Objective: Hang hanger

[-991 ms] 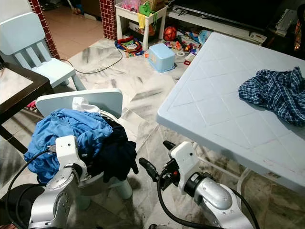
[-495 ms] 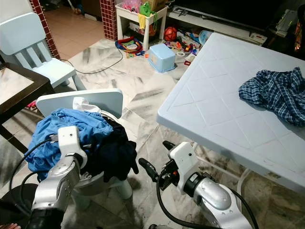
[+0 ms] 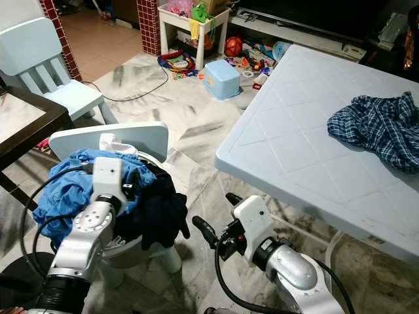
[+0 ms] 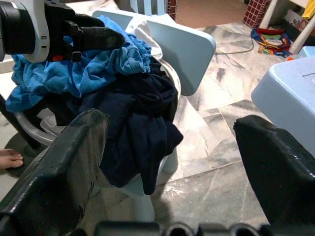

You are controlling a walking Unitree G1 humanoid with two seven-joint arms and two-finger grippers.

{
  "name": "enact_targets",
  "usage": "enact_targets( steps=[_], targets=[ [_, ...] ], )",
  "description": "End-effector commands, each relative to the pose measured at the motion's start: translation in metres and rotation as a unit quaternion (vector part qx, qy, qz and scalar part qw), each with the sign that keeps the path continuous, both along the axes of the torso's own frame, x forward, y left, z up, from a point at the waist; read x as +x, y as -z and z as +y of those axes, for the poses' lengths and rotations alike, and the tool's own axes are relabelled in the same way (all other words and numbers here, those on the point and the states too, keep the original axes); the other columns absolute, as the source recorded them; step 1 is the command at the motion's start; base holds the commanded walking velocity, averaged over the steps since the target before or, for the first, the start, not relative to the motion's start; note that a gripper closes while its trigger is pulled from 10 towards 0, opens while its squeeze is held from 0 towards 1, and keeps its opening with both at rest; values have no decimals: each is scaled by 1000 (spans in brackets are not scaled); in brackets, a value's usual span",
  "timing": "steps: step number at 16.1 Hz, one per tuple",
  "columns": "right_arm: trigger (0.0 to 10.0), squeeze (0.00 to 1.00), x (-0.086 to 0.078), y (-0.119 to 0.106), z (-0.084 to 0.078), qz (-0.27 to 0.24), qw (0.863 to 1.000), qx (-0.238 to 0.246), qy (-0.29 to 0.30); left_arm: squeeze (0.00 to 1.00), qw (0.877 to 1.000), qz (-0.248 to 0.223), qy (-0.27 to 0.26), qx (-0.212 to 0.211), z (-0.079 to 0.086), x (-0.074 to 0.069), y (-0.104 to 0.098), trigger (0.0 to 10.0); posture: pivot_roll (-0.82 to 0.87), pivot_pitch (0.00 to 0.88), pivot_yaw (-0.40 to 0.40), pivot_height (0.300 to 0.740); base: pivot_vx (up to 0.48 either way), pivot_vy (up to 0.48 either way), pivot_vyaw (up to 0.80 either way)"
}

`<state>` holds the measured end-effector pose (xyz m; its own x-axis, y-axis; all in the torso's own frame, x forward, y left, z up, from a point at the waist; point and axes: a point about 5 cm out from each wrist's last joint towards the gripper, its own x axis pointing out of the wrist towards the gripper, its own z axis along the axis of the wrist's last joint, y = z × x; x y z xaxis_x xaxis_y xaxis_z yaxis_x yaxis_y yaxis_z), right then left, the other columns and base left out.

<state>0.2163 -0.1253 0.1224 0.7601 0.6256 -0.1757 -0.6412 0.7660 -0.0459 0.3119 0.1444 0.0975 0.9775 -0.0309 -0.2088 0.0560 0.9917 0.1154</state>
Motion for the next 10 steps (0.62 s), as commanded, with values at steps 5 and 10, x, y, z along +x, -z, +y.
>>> enact_targets(
  steps=[5,10],
  targets=[
    [10000,0,-1,3,0,2,1000,-8,7,0,999,-17,8,35,-1,-7,-2,10000,-79,140,-102,740,0,0,0],
    [10000,0,-1,5,1,3,1000,-8,7,1000,998,-31,-58,-1,4,-38,-10,10000,-58,142,-100,740,0,0,0]
  ],
)
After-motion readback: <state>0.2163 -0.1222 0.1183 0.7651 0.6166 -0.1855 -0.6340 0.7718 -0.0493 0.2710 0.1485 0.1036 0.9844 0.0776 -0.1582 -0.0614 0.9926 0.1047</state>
